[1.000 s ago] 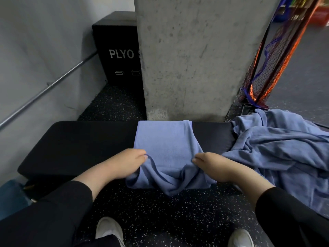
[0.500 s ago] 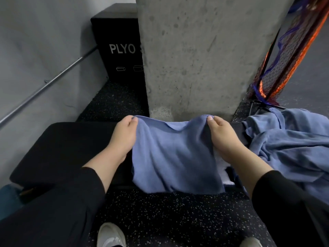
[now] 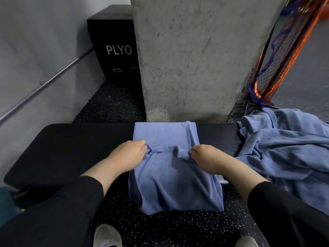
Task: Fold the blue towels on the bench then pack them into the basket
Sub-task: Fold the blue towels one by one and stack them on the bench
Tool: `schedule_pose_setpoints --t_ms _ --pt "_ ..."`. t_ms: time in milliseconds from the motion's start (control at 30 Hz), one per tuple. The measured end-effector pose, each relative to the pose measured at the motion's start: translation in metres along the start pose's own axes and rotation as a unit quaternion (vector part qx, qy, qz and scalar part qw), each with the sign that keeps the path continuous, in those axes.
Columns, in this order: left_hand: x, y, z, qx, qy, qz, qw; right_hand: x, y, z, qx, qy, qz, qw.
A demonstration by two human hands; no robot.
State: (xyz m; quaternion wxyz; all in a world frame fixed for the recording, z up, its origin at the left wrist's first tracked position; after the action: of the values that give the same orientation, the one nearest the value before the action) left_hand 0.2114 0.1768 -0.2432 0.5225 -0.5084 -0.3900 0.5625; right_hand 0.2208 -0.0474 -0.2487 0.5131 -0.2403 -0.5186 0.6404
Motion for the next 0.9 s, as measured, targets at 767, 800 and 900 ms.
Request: schedule_pose_setpoints --t_ms 767,800,900 --pt "0.020 -0.008 -0.027 -0.120 -0.043 0.248 0.960 -0.051 -0.030 -0.021 -0.201 0.104 -0.326 0.918" --pt "0.016 -0.001 -0.028 -0.100 -0.033 0.211 0.972 -0.050 -0.025 -0.022 -0.189 0.101 -0.302 0.929" --pt "0.009 0.008 -0.027 -0.078 -0.016 0.127 0.989 -0.050 -0.015 -0.023 -0.162 0.111 -0.268 0.943"
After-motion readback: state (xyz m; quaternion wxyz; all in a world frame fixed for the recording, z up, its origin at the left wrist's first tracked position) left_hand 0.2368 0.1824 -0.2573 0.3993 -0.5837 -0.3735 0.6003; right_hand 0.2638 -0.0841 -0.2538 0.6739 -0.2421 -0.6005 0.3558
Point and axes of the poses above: each hand's wrist, its own z-axis away from the middle knuckle, its own y-axis out of the palm, x = y × z, the point moved 8 cm from there along -z, towards the middle knuckle, and after that the axes turned 2 degrees about -z, right-handed, at the moved point
